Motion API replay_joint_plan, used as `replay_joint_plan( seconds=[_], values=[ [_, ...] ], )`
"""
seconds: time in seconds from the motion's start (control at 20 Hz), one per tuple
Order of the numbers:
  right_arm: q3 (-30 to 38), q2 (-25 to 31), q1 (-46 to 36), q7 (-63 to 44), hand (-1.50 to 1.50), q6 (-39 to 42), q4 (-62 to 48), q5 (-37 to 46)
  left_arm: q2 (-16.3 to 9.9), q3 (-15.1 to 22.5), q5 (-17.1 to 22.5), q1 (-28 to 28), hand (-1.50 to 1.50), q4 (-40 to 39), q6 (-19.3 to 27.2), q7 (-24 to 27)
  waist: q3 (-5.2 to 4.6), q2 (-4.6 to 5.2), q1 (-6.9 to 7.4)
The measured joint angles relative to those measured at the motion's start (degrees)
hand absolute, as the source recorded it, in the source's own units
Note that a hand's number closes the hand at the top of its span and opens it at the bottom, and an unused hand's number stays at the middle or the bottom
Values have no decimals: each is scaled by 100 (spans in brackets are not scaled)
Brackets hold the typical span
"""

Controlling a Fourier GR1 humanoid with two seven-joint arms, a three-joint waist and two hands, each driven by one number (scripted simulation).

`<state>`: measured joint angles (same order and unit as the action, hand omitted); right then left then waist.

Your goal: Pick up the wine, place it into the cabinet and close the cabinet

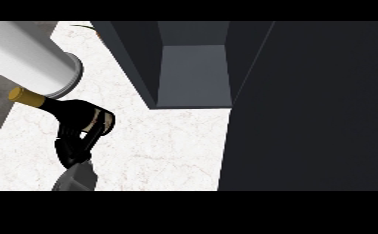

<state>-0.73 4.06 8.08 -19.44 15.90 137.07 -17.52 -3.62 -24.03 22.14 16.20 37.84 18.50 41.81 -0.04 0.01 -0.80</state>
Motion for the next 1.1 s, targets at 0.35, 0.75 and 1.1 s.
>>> replay_joint_plan(
  seconds=[0.35, 0.75, 1.1],
  values=[
    [14, 49, -82, -69, -150, -79, 12, 8, -331, -110, -75, 533, 150, -941, -165, 701, 47, -20, -14],
    [163, 99, -118, 7, -150, -42, -51, -6, -629, 402, -442, 393, 150, -1188, -1490, 1024, 63, -44, -30],
    [175, 134, -62, -31, -150, -37, -48, -24, -770, 1010, -723, -106, 150, -740, -2972, 1211, 65, -67, 41]
  ],
)
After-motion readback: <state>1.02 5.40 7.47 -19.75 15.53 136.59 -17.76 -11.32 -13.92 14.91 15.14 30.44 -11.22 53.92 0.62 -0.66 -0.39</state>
